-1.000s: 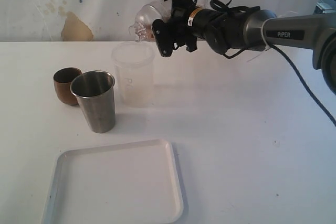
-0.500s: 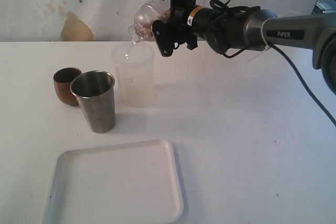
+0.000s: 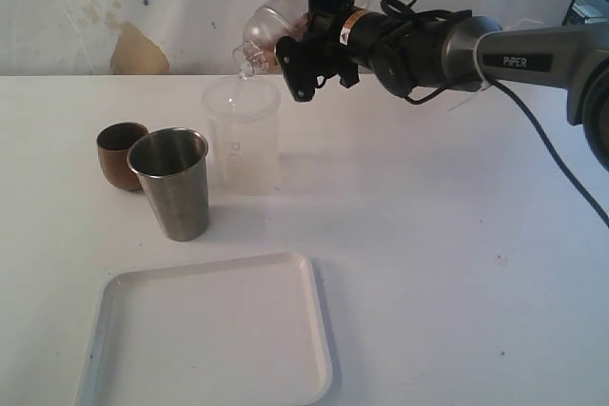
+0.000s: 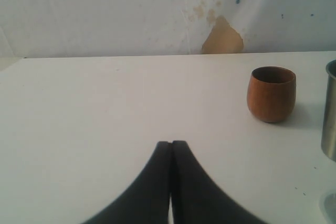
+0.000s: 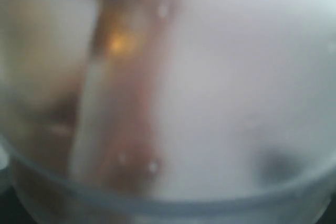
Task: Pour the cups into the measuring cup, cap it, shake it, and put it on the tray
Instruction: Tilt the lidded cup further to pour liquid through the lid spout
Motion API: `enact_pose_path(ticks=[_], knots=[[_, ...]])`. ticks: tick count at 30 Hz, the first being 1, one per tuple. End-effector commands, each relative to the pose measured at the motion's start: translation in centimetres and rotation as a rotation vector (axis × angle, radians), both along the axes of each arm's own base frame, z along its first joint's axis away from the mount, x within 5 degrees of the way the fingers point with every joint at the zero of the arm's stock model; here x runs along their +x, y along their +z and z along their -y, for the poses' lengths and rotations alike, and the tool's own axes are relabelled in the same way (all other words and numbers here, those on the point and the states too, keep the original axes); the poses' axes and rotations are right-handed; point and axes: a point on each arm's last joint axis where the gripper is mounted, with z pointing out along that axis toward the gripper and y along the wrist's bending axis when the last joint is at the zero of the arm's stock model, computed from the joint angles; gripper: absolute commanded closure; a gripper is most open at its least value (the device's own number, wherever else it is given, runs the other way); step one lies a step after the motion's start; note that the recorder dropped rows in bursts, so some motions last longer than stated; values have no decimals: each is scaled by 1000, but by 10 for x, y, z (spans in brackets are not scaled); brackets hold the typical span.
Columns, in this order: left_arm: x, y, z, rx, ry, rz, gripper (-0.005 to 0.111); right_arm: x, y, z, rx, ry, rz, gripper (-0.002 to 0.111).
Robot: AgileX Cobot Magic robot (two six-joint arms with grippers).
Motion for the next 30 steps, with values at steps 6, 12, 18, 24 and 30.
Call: enact_pose_path(ticks=[6, 12, 18, 24, 30], knots=[[0, 0, 0, 5, -1, 10, 107, 2, 27, 9, 52, 5, 145, 108], [0, 0, 0, 5, -1, 10, 107, 2, 27, 9, -2, 9, 168, 108], [0, 0, 0, 5, -1, 10, 107, 3, 27, 12, -10, 5, 171, 108], [0, 0, 0, 5, -1, 10, 107, 6, 27, 21, -12, -13, 171, 108], [0, 0, 0, 5, -1, 10, 107, 5, 27, 21, -11, -11, 177, 108]])
